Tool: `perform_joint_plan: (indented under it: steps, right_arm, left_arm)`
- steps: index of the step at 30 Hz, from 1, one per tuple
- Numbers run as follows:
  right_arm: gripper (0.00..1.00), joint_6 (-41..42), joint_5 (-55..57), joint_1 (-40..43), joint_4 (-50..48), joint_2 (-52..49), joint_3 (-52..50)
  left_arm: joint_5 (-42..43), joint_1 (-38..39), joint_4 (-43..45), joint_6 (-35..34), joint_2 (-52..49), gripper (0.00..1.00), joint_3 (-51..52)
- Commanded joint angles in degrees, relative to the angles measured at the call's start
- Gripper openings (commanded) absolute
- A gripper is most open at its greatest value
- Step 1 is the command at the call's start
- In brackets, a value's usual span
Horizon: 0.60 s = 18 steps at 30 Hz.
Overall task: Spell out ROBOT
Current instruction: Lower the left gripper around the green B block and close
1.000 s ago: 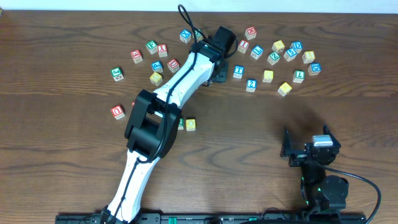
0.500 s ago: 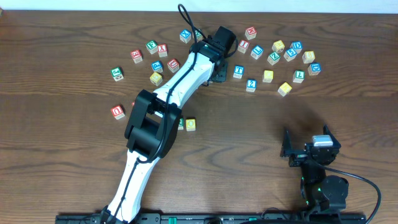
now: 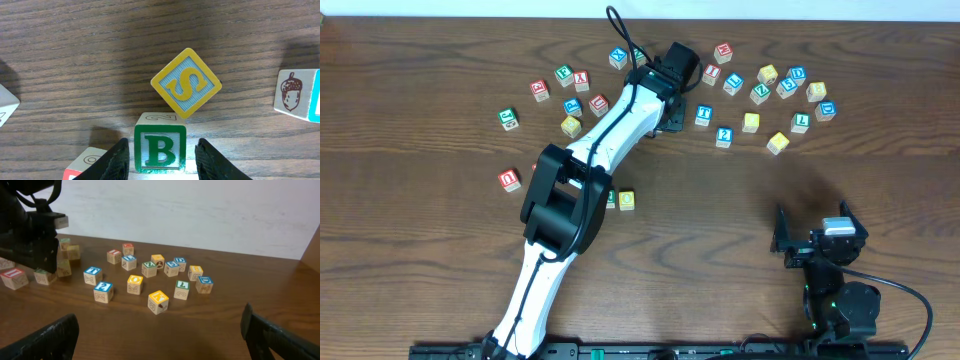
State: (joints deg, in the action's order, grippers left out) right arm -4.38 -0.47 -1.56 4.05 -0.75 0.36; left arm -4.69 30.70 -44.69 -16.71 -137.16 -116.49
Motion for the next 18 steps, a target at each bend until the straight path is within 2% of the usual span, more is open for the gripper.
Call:
perform_joint_plan:
  steps: [1, 18]
  right_arm:
    - [0.99, 0.68, -0.31, 0.39, 0.26, 0.0, -0.04]
    - [0.99, 0.68, -0.31, 0.39, 0.26, 0.0, -0.04]
  left_arm:
    - [-0.96, 0.07, 0.07, 0.13, -0.33, 0.42, 1.03]
    - [-0.96, 0.07, 1.07, 0.13, -0.33, 0.42, 2.16]
